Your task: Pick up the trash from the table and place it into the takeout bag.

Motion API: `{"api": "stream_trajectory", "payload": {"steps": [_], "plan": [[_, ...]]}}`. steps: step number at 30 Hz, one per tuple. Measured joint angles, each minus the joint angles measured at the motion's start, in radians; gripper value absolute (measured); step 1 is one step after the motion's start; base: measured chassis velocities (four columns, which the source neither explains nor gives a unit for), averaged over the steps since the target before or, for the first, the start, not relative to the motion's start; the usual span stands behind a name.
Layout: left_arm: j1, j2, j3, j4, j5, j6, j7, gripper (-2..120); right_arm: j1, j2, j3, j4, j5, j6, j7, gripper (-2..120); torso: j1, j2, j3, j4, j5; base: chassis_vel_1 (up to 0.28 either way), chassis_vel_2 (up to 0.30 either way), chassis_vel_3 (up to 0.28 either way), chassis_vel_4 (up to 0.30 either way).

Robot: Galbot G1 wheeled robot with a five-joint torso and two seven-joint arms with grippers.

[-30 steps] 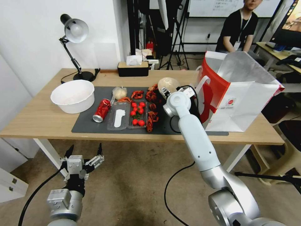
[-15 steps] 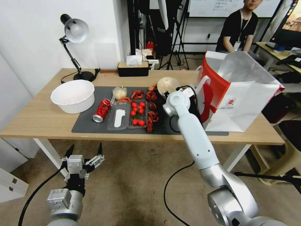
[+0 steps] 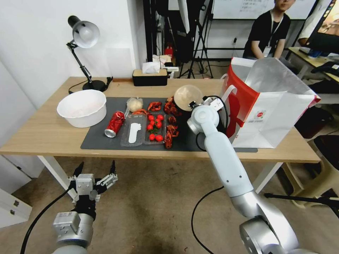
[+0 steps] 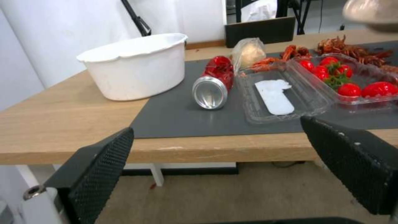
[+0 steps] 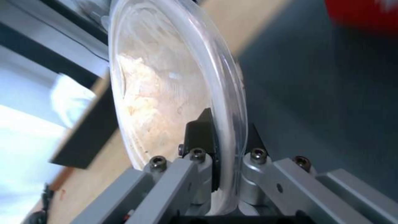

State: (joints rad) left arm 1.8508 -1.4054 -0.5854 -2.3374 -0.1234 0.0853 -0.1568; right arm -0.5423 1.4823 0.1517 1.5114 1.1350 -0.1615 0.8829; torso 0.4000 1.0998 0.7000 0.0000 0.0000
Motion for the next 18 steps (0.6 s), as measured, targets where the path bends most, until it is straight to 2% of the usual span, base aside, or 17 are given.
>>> {"api": "stream_trajectory", "payload": {"steps": [2,3,6,8,10,12,14,15,16,18], "plan": [[-0.001,-0.001,0.0,0.002,0.0,0.0,0.0,100,-0.026,-0.031,-0.01,0.062,-0.077,0.01,-0.075,0,0.0,0.0,0.0,-0.0001,-0.0001,0.0,0.0,0.0,0.0],[-0.001,-0.001,0.0,0.002,0.0,0.0,0.0,100,-0.026,-0.031,-0.01,0.062,-0.077,0.01,-0.075,0,0.0,0.0,0.0,-0.0001,-0.0001,0.0,0.0,0.0,0.0],[0.0,-0.002,0.001,0.004,0.0,0.0,0.0,100,-0.054,-0.073,-0.018,0.114,-0.192,0.031,-0.185,0,0.0,0.0,0.0,-0.0002,-0.0001,0.0,0.0,0.0,0.0],[0.0,-0.002,0.001,0.004,0.001,0.0,0.001,100,-0.06,-0.083,-0.019,0.124,-0.222,0.037,-0.214,0,0.0,0.0,0.0,-0.0002,0.0,0.0,0.0,0.0,0.0],[0.001,-0.002,0.001,0.004,0.002,0.001,0.001,100,-0.081,-0.114,-0.02,0.158,-0.337,0.065,-0.312,0,0.0,0.0,0.0,-0.0001,0.0001,0.0,0.0,0.0,0.0],[0.001,-0.002,0.0,0.004,0.002,0.001,0.001,100,-0.087,-0.122,-0.021,0.166,-0.374,0.074,-0.337,0,0.0,0.0,0.0,0.0,0.0,0.0,0.0,0.0,0.0],[0.003,-0.003,0.0,0.004,0.006,0.001,0.001,100,-0.103,-0.148,-0.024,0.193,-0.532,0.115,-0.413,0,0.0,0.0,0.0,0.0,0.0001,0.0,0.0,0.0,0.0],[0.003,-0.004,0.0,0.004,0.009,0.001,0.001,100,-0.107,-0.155,-0.024,0.201,-0.588,0.131,-0.437,0,0.0,0.0,0.0,-0.0001,0.0001,0.0,0.0,0.0,0.0],[0.003,-0.004,0.0,0.004,0.009,0.001,0.001,100,-0.107,-0.155,-0.024,0.201,-0.588,0.131,-0.437,0,0.0,0.0,0.0,-0.0001,0.0001,0.0,0.0,0.0,0.0],[0.007,-0.009,0.001,0.004,0.014,0.001,0.001,100,-0.113,-0.171,-0.017,0.225,-0.721,0.168,-0.48,0,0.0,0.0,0.0,0.0,0.0,0.0,0.0,0.0,0.0]]}}
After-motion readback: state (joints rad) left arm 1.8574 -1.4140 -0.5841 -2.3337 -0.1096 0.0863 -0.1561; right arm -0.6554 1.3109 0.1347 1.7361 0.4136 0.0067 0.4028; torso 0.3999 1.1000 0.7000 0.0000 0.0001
